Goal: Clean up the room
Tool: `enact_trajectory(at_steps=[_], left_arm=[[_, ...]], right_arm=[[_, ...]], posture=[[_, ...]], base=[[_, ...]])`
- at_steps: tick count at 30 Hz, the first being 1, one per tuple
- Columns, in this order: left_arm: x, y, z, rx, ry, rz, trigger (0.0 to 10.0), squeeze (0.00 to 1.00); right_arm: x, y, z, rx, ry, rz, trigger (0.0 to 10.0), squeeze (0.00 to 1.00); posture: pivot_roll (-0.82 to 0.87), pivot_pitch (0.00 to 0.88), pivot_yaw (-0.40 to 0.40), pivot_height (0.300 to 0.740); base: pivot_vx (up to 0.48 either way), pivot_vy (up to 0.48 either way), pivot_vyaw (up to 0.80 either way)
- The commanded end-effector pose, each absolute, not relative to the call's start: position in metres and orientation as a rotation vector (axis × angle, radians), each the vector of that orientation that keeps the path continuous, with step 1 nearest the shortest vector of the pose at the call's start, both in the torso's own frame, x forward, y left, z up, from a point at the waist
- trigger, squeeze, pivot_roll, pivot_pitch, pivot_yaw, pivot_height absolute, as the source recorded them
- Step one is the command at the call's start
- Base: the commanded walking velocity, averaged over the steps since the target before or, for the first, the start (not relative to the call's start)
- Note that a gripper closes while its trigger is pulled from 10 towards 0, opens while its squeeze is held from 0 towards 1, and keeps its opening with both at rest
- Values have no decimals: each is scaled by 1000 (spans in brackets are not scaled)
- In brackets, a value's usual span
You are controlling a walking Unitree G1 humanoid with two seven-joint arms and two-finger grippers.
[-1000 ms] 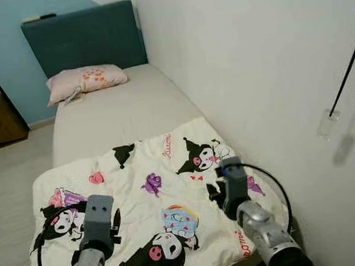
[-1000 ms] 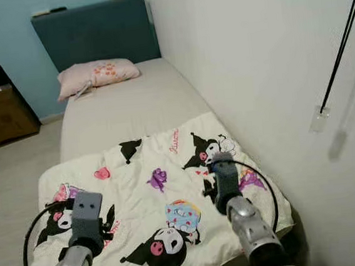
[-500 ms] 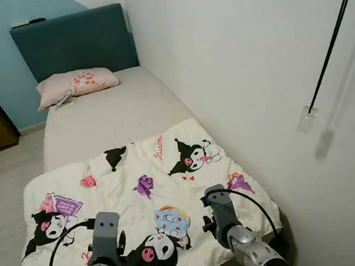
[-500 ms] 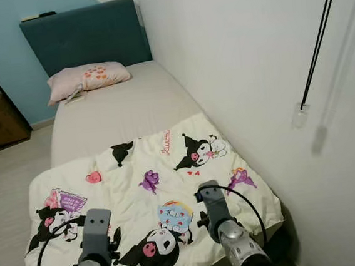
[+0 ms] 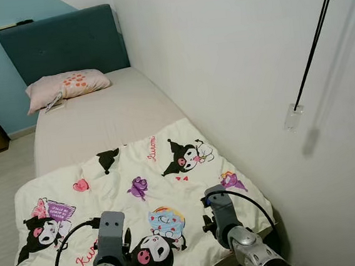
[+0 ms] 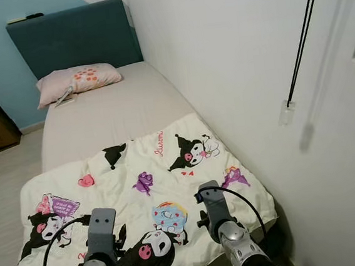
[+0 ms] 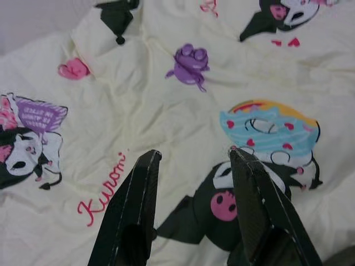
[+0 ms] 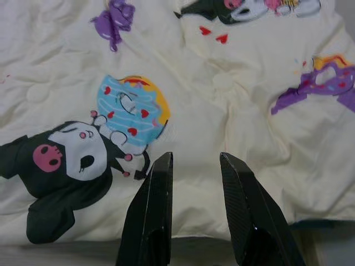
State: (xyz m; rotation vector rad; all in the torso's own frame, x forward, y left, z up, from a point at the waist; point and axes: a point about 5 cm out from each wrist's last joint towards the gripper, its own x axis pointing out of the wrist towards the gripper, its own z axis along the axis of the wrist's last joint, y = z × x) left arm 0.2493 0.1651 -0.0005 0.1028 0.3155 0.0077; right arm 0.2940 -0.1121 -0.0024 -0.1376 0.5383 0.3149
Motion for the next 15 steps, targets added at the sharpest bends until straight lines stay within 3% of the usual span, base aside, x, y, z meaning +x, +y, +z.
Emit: enact_trajectory(at_steps=[1,9,15], left_arm=[[247,167,-3,90,321,33,10000,0],[246,166,-3,103,313,31,10000,0],[245,166,-2,107,299,26,10000,0]], right_arm=[[294,-106,-2,-146,530,346,10000,0],[295,-104,-1,-149,520,359,10000,0],[294,-100,0,-144,492,396,10000,0]], posture=[[18,47,18,740],[19,48,14,740],[21,49,14,740]], base=[[0,0,0],[0,0,0],[0,0,688]])
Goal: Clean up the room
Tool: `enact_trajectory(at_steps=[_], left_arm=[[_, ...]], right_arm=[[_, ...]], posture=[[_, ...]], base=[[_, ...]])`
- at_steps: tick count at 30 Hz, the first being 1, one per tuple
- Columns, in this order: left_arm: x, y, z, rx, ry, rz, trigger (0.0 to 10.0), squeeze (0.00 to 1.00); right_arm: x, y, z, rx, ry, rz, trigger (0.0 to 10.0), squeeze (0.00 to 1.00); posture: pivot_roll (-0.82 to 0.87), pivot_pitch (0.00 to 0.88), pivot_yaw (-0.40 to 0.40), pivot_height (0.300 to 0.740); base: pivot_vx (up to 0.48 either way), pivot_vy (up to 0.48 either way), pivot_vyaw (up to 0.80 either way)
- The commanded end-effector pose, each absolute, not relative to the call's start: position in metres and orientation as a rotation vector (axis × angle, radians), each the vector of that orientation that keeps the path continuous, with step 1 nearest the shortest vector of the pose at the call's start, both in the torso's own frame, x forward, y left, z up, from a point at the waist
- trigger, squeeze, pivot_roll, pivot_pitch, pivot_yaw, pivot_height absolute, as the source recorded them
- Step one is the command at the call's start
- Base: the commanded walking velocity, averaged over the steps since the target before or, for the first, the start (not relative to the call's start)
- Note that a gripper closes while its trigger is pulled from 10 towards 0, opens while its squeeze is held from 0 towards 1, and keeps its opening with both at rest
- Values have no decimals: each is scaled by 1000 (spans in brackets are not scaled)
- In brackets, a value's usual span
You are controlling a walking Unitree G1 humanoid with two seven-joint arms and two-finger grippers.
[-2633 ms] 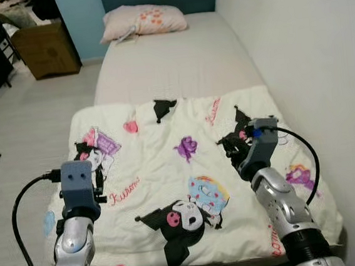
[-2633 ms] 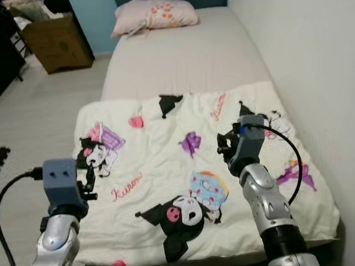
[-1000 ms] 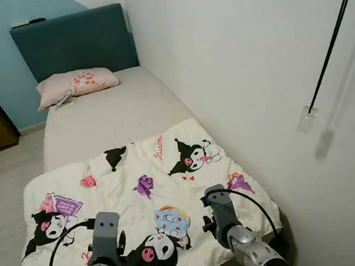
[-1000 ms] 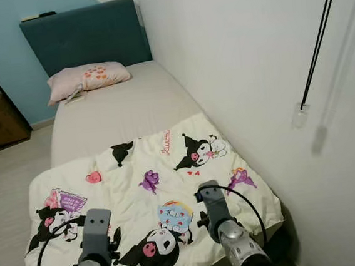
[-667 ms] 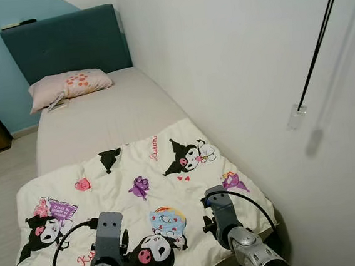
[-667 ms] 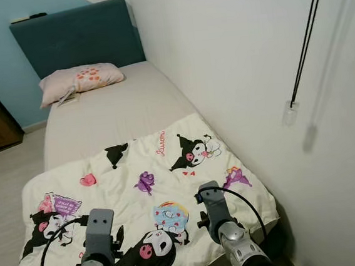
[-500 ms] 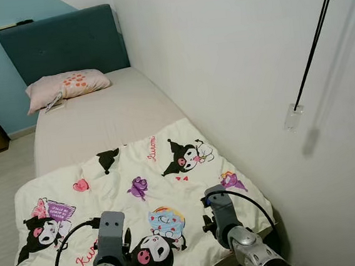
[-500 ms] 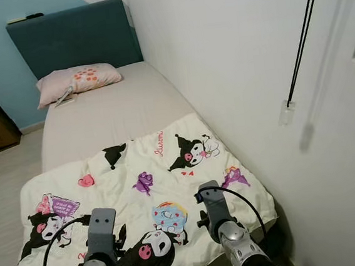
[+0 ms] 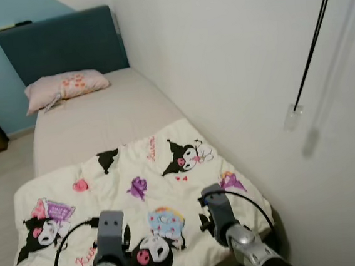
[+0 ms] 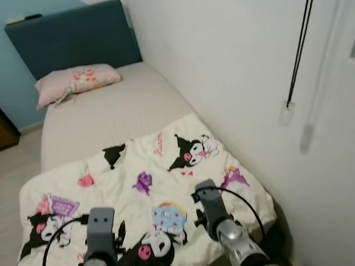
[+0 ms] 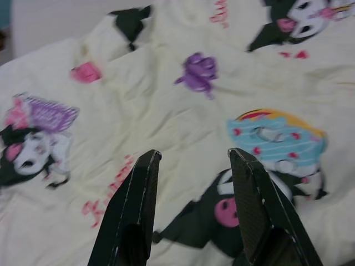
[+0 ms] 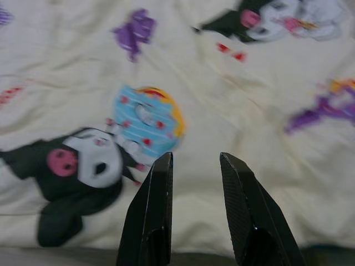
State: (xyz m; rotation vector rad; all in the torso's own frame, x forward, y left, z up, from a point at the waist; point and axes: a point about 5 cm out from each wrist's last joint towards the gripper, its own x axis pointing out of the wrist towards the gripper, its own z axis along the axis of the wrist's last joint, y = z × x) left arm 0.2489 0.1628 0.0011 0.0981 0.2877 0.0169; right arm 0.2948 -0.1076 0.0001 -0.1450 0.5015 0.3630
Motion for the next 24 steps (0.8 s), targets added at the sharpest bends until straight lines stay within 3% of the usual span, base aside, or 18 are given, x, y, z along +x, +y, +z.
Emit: enact_trajectory(at_steps=[1,17,24], left_arm=[[245,166,-2,107,299,26,10000,0],[245,169,0,131,282,27,10000,0],[246,168,1,136,278,10,10000,0]], right_arm=[[294,-100,0,-144,492,396,10000,0],[293,-101,1,-98,467,389,10000,0],[292,-106,0,-6,463,330,10000,0]], posture=[[21,49,14,740],[22,52,36,740],[15,41,51,740]], base=[[0,0,800],[0,0,800],[0,0,63]])
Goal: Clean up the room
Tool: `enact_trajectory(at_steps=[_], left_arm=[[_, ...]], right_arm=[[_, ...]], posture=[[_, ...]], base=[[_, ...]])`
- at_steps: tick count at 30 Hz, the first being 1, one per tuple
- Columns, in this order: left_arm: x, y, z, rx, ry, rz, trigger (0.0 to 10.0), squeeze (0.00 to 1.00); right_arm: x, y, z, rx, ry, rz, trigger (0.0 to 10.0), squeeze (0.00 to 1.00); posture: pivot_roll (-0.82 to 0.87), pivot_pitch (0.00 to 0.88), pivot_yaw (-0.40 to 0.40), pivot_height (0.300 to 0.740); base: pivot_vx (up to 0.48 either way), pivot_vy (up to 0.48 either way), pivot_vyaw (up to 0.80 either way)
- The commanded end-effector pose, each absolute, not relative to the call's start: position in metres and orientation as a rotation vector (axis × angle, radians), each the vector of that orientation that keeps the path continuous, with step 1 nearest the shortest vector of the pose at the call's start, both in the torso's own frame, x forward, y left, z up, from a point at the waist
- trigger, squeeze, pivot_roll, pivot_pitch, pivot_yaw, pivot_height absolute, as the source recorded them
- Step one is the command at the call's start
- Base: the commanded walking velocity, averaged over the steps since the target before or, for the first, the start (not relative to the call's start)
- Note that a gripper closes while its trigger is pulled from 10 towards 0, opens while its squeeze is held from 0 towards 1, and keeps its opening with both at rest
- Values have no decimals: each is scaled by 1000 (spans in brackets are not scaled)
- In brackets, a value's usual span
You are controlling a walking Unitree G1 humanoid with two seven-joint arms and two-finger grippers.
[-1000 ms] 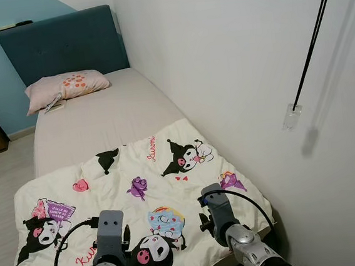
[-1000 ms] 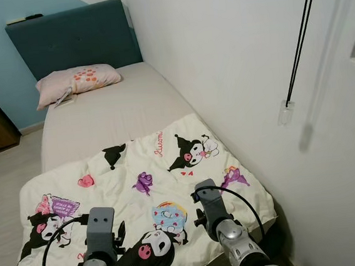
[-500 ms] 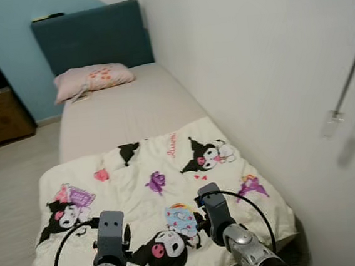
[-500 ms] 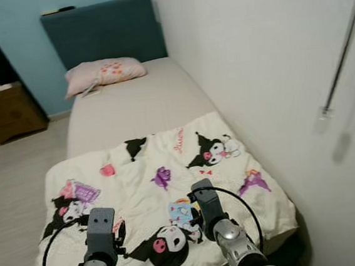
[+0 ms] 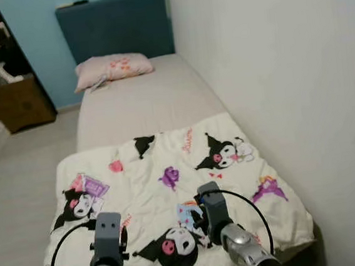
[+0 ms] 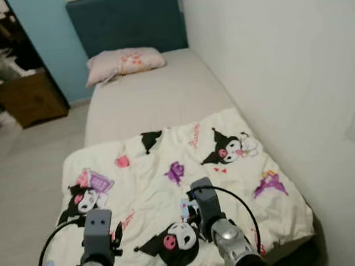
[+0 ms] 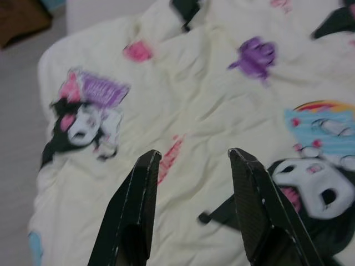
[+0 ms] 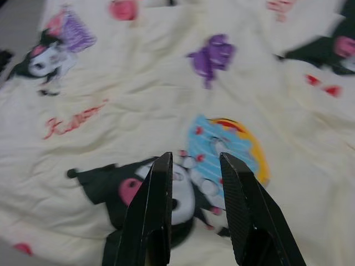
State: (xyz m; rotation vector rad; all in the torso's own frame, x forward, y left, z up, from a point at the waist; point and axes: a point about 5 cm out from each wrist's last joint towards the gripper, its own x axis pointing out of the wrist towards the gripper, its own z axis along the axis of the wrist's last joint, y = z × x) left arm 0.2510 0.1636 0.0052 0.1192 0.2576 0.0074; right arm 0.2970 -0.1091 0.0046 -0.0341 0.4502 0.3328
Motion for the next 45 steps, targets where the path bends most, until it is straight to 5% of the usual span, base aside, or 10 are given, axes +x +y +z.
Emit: enact_trajectory(at_steps=[1,24,33,45], left_arm=[[246,168,1,134,276,7,10000,0],[250,172,6,124,237,45,10000,0],[250,173,9,128,219,64,10000,0],[246,174,8,78,205,129,10000,0]], right_arm=[[292,-107,0,-7,462,330,10000,0],[294,-102,4,-12,422,365,10000,0],[294,-102,4,-17,420,373,10000,0],[295,-98,7,-40,411,414,10000,0]], posture=[[13,39,52,740],[14,26,52,740],[14,32,42,740],[15,45,22,740]], base=[[0,0,0],[0,0,0],[0,-480,0],[0,0,0]])
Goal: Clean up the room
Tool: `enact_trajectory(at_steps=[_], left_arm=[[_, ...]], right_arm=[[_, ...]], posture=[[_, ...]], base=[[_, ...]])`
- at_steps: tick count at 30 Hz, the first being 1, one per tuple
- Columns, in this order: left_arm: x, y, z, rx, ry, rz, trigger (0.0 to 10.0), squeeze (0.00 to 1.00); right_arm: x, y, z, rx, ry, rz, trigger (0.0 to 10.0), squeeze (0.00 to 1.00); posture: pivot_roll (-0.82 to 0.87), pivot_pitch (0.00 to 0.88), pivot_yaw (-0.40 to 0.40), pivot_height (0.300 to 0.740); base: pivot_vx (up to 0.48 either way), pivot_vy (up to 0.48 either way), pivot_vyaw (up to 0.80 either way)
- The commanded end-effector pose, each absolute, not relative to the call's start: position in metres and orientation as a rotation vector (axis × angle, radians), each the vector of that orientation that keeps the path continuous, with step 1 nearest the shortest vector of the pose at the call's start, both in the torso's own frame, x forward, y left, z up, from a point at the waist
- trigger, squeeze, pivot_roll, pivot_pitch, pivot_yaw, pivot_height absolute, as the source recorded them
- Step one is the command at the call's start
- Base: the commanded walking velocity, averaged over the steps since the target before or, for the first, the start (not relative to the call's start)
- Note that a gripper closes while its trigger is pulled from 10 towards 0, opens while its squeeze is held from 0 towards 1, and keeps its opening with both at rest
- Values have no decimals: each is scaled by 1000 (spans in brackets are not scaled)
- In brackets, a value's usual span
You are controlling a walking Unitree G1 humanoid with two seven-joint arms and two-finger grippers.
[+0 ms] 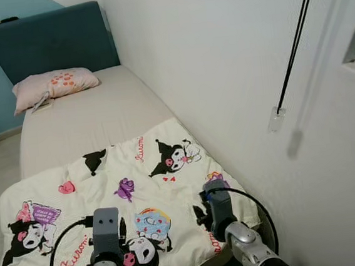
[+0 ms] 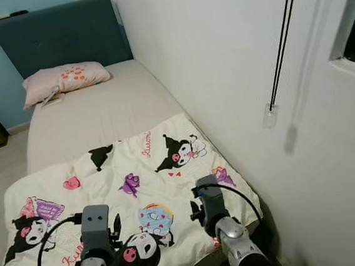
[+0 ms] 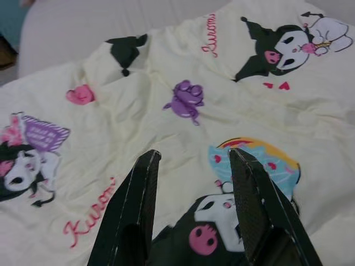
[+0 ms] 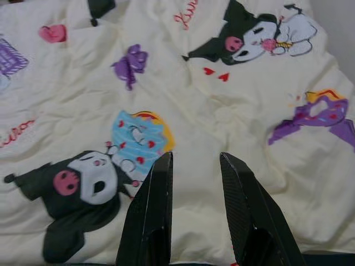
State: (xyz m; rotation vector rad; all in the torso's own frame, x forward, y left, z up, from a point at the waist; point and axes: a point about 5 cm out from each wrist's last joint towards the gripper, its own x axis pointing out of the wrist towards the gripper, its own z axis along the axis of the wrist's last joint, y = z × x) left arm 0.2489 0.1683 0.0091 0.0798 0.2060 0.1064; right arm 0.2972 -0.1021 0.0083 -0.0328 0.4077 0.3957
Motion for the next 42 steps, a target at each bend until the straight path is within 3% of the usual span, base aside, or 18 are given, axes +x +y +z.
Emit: enact_trajectory(at_steps=[1,9,19,23,36,42], left_arm=[[246,174,8,79,205,129,10000,0],[246,174,9,81,201,134,10000,0],[245,172,11,61,187,133,10000,0],[245,172,10,22,185,152,10000,0],[243,179,12,40,170,197,10000,0],[243,178,12,39,168,194,10000,0]], right_arm=[[295,-98,7,-42,411,415,10000,0],[295,-96,7,-58,404,439,10000,0],[294,-89,10,-91,382,503,10000,0],[294,-89,10,-88,381,504,10000,0],[295,-88,12,-88,362,522,10000,0],[294,-87,12,-104,366,533,10000,0]], posture=[[16,47,22,740],[15,48,21,740],[14,53,14,740],[14,54,13,740],[13,53,5,740],[12,50,4,740]], base=[[0,0,0],[0,0,72],[0,-480,800],[0,0,800],[0,0,0],[0,-160,554]])
